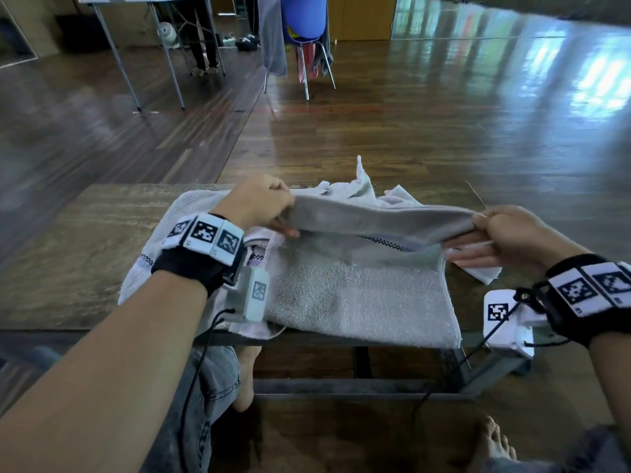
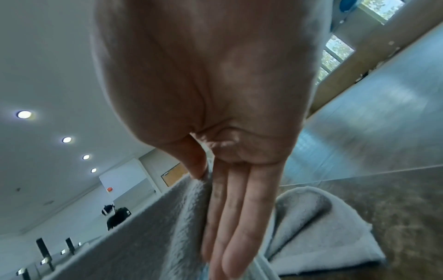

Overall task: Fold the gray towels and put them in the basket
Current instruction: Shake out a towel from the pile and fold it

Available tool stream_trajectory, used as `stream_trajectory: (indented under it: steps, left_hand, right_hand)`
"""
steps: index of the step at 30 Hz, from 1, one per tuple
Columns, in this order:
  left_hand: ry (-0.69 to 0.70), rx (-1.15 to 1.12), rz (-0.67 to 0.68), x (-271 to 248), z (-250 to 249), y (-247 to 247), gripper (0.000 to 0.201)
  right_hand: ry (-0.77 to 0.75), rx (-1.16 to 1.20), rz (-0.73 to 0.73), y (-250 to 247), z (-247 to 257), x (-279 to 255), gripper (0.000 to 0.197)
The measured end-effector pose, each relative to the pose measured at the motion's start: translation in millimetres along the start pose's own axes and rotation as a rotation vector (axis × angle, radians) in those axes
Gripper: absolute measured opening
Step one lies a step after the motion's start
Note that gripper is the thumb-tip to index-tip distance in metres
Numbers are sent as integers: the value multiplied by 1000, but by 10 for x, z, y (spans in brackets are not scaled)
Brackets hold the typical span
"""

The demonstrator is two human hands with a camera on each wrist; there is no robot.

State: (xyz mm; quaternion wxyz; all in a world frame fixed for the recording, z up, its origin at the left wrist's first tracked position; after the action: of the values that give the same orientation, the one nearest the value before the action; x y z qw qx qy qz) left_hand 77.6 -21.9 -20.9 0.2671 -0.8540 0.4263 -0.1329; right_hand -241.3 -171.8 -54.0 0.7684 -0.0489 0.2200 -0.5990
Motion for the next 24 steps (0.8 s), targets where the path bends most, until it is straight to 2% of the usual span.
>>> stream_trajectory:
  steps: [3, 5, 7, 10, 12, 16, 18, 20, 22, 24]
  left_hand:
    - [83, -286, -177, -6, -187, -18, 15]
    - [226, -409, -312, -54, -320, -60, 13]
    - [417, -461, -389, -130, -445, -101, 7]
    - [608, -708, -345, -235, -571, -157, 6]
    - [672, -775, -283, -290, -602, -168, 5]
    - [705, -546, -217, -375, -503, -120, 4]
    - [662, -360, -169, -405, -423, -66, 6]
    - [584, -192, -55, -432, -339, 10, 6]
    - [491, -60, 86, -449, -255, 72, 11]
    - [372, 29, 267, -489, -189, 125, 11]
  right_hand:
    - [-190, 222, -141, -31, 225, -48, 21]
    - [-354, 356, -201, -71, 375, -82, 18]
    - [-562, 465, -215, -139, 499, -161, 16]
    - [-864, 573, -190, -267, 589, -372, 7]
    - [-927, 583, -220, -391, 538, -473, 6]
    - [-883, 427, -315, -674, 230, -544, 7]
    - [-820, 291, -363, -783, 39, -556, 10]
    - [-715, 59, -406, -877, -138, -536, 14]
    - [-554, -72, -317, -952, -301, -520, 17]
    - [-402, -37, -119, -973, -431, -567, 21]
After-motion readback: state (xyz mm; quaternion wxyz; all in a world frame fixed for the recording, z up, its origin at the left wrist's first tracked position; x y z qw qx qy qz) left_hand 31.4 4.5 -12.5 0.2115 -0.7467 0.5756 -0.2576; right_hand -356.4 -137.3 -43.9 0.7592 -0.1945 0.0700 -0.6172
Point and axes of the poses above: each hand's wrist, its own x-axis towards the middle knuckle, its own y-axis out of the palm, z = x × y, the point moved 2 cm from there along x, towards the middle knuckle, and after that the axes turned 10 degrees about -z, right-handed, at the moved point
